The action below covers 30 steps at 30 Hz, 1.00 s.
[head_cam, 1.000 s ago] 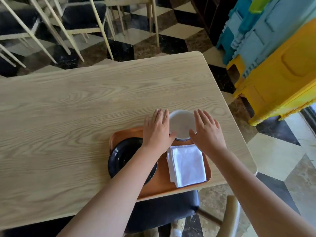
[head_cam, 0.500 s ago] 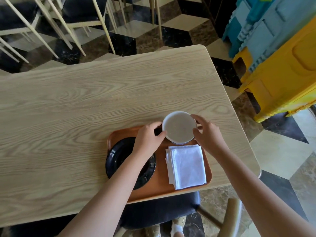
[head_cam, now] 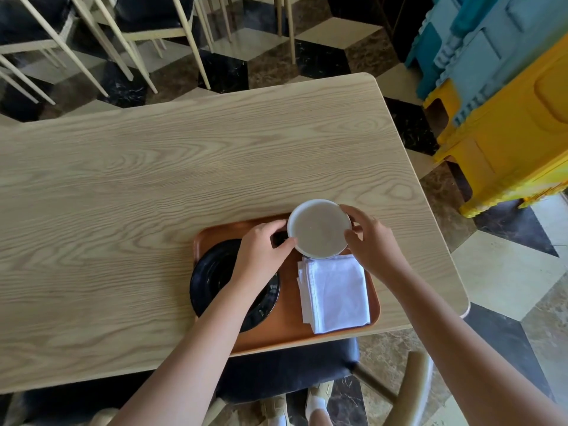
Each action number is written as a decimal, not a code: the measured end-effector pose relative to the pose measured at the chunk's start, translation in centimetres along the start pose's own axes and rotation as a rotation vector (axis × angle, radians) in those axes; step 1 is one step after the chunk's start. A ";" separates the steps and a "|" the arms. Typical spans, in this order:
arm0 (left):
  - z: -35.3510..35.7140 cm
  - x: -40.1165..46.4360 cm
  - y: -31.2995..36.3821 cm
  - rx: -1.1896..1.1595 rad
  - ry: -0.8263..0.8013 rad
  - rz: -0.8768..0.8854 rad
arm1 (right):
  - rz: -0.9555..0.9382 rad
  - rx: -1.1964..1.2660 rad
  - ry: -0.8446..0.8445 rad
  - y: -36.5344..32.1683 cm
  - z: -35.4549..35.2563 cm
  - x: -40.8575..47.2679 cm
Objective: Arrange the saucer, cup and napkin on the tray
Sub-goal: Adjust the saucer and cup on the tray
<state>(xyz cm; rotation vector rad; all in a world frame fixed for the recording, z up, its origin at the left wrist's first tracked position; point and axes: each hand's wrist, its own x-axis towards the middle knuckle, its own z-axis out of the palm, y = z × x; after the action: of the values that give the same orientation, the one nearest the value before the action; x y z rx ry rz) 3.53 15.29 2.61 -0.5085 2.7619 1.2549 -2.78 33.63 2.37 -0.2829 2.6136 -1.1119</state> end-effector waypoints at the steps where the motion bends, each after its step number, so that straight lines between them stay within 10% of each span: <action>1: 0.1 -0.1 0.0 0.017 0.002 0.006 | -0.009 -0.006 -0.001 0.0 0.0 -0.1; 8: 1.6 -5.2 -0.7 0.059 0.304 0.284 | -0.229 -0.292 0.221 1.4 -0.8 -5.3; 13: 6.3 -8.5 -2.1 0.373 -0.055 0.566 | -0.396 -0.546 -0.046 6.3 1.1 -8.8; 30: 7.1 -8.8 -4.0 0.648 -0.128 0.485 | -0.428 -0.692 -0.145 6.0 3.2 -8.9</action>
<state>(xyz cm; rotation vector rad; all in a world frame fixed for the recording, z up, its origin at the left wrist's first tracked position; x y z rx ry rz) 12.56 20.48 -3.25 0.2923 3.0256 0.3339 6.29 38.16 -2.52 -1.0563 2.7759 -0.2133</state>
